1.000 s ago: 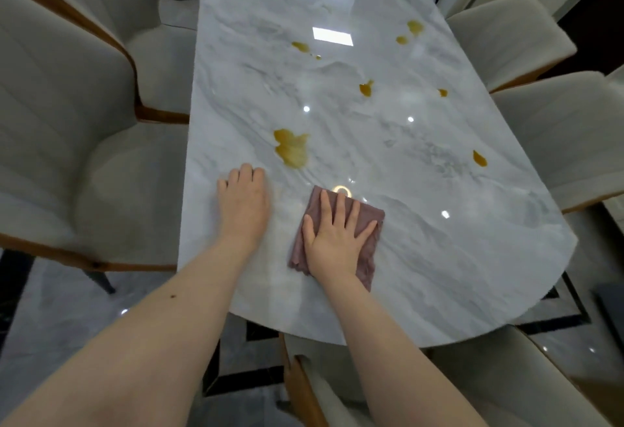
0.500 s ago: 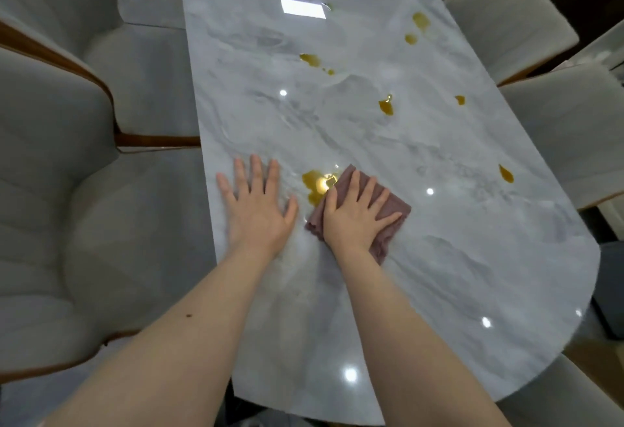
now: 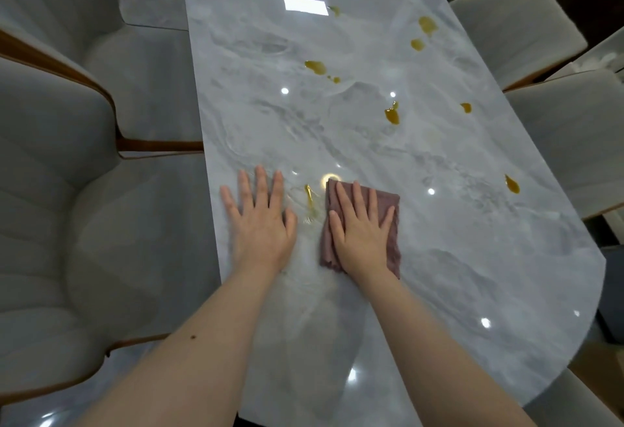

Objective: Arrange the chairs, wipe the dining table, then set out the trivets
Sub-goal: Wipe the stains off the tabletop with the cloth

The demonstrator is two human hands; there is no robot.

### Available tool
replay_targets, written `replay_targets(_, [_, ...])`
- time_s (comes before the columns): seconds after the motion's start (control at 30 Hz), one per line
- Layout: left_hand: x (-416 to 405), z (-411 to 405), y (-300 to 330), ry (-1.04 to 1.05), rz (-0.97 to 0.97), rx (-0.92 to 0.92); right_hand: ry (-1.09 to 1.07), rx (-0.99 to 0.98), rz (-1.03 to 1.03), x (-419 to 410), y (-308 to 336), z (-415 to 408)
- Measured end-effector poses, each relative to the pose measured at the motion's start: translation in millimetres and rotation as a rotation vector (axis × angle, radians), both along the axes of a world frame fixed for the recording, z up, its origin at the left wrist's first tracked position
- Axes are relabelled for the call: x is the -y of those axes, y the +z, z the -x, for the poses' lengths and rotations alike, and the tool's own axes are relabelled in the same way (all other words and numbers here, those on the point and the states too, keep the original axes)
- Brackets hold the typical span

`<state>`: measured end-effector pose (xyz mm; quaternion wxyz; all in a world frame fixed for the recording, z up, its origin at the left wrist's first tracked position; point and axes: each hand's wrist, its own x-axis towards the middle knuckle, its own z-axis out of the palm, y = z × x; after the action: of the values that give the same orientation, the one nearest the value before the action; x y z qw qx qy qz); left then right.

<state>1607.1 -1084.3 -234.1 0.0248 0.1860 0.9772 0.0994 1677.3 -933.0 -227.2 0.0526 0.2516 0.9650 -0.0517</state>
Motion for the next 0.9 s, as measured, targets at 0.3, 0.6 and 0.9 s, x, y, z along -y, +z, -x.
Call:
replay_targets(0.3, [0,1,2,-0.002,-0.034,0.012,0.263,-0.086,0.038,33,1,28])
replay_targets(0.6, [3,0,2,0.002,-0.039,0.021,0.002,-0.037,0.014,5,-2,40])
replay_targets(0.9, [4,0,3,0.012,-0.077,0.038,0.347,-0.056,0.005,10,4,-46])
